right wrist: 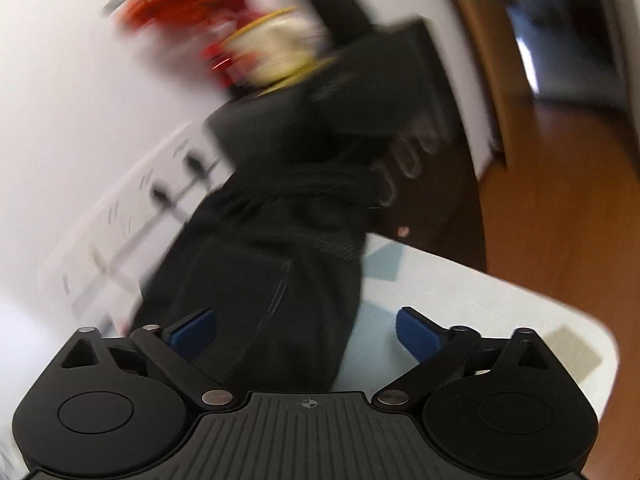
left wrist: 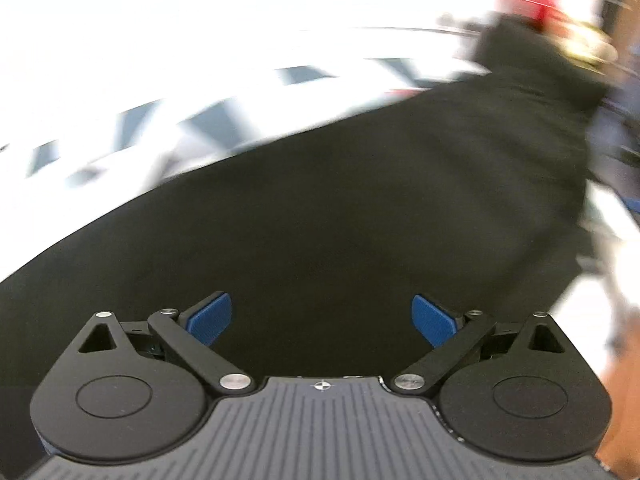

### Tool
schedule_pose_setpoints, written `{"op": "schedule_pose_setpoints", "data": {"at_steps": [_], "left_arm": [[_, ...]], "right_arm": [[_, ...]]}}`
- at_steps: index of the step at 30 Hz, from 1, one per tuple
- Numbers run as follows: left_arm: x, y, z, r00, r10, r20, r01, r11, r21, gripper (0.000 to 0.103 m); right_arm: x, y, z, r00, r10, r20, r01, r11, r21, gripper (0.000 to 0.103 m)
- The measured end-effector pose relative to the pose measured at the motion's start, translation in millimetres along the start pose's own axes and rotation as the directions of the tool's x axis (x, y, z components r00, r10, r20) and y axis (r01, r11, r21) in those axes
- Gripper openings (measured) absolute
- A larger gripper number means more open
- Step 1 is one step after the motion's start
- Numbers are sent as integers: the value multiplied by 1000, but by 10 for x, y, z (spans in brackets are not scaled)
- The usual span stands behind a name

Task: Fold clothes
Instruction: 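Grasp the elastic jeans waistband with the right gripper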

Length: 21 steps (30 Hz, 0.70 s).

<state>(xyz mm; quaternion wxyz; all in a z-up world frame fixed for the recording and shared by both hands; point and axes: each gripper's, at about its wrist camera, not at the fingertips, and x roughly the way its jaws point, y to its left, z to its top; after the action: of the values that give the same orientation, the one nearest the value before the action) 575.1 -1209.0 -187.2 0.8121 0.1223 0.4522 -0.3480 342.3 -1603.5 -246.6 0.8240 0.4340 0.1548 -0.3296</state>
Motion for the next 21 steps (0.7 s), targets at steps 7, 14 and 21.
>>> {"op": "schedule_pose_setpoints", "data": {"at_steps": [7,14,21], "left_arm": [[265,-1441,236,901,-413,-131,433,858,277,99],[399,-2193,3,936,-333,-115,328,705,629,71],[811,-2251,-54,965,-224,-136,258,708,658,56]], "right_arm": [[251,-212,194,999,37,7,-38,993,110,90],[607,-181,373,999,-25,-21,25,1000,-6,80],[915,-119,472,998,-19,-66,16,999,-42,69]]}}
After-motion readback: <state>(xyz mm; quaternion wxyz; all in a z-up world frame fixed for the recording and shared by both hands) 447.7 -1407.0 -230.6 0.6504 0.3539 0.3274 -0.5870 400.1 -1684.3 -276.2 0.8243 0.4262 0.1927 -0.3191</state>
